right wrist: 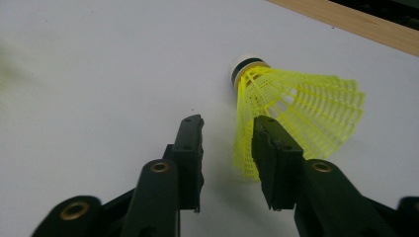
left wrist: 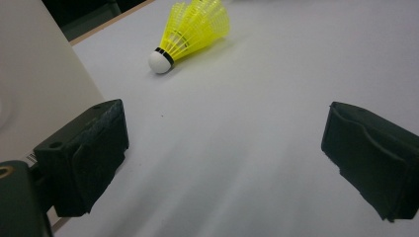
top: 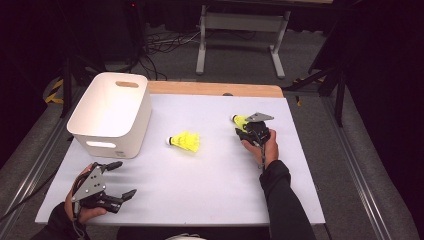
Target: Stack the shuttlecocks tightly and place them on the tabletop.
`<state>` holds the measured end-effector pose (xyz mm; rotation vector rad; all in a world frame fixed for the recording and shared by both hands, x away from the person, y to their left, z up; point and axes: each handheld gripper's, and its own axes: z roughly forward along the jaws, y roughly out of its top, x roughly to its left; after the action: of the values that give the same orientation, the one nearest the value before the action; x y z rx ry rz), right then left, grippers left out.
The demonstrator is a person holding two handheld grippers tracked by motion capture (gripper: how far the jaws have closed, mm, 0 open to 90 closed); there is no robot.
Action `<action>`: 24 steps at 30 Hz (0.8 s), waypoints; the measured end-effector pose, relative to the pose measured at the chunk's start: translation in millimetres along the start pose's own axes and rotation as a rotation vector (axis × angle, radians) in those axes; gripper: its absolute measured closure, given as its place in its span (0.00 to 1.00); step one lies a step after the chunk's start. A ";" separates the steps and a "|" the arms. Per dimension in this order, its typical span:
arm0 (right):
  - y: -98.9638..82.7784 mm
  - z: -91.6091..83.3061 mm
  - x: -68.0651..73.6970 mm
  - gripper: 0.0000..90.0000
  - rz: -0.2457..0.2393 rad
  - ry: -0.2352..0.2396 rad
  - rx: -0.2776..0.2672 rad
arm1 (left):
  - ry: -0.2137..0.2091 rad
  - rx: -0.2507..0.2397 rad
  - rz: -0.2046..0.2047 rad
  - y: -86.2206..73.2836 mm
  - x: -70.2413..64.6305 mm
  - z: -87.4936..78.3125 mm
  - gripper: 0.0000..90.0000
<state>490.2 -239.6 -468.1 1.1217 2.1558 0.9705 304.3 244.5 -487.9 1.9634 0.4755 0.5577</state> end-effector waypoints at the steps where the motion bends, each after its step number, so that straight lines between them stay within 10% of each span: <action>1: 0.2 0.6 -0.3 0.77 0.000 0.000 0.000 | -0.001 0.000 0.000 -0.1 0.0 0.1 0.06; 8: 2.4 2.2 -2.5 0.97 0.001 -0.022 -0.005 | -0.002 0.004 -0.001 -0.3 0.1 1.1 0.06; 24: 2.1 -11.7 -8.4 1.00 0.041 -0.009 -0.060 | -0.006 0.008 -0.002 -0.2 -0.1 1.6 0.06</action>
<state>487.2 -249.9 -458.3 1.1434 2.0896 1.0399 305.1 243.4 -488.8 1.9715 0.4762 0.5498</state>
